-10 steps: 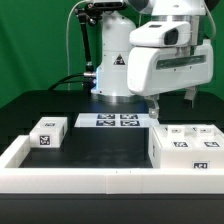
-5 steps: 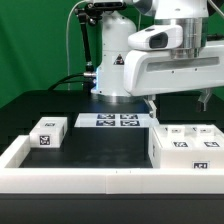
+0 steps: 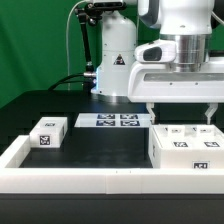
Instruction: Assemble cabinet
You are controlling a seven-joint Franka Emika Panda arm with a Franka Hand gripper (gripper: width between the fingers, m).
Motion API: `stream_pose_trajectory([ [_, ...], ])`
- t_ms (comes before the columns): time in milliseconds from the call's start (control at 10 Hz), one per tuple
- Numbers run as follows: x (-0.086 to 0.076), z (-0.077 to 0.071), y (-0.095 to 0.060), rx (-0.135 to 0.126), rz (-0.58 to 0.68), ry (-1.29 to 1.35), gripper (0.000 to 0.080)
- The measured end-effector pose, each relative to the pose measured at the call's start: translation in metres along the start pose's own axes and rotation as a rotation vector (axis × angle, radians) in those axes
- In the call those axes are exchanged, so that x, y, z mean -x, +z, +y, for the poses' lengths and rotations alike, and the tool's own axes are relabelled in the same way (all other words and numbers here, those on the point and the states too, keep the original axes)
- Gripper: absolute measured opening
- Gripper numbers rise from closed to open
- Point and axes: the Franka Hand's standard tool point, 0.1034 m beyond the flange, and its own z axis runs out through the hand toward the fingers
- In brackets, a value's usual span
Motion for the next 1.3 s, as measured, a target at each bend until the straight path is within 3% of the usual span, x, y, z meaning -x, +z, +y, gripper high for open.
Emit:
stream_pose_trajectory([
  [100,0.0,0.0,0.001,0.0,0.0,-0.004,0.0797],
  [300,0.0,0.003,0.026,-0.012,0.027,-0.018,0.0797],
  [600,0.003,-0.001,0.04,-0.017,0.026,-0.025,0.0797],
  [1300,0.007,-0.006,0.042,-0.023,0.038,-0.021,0.0797],
])
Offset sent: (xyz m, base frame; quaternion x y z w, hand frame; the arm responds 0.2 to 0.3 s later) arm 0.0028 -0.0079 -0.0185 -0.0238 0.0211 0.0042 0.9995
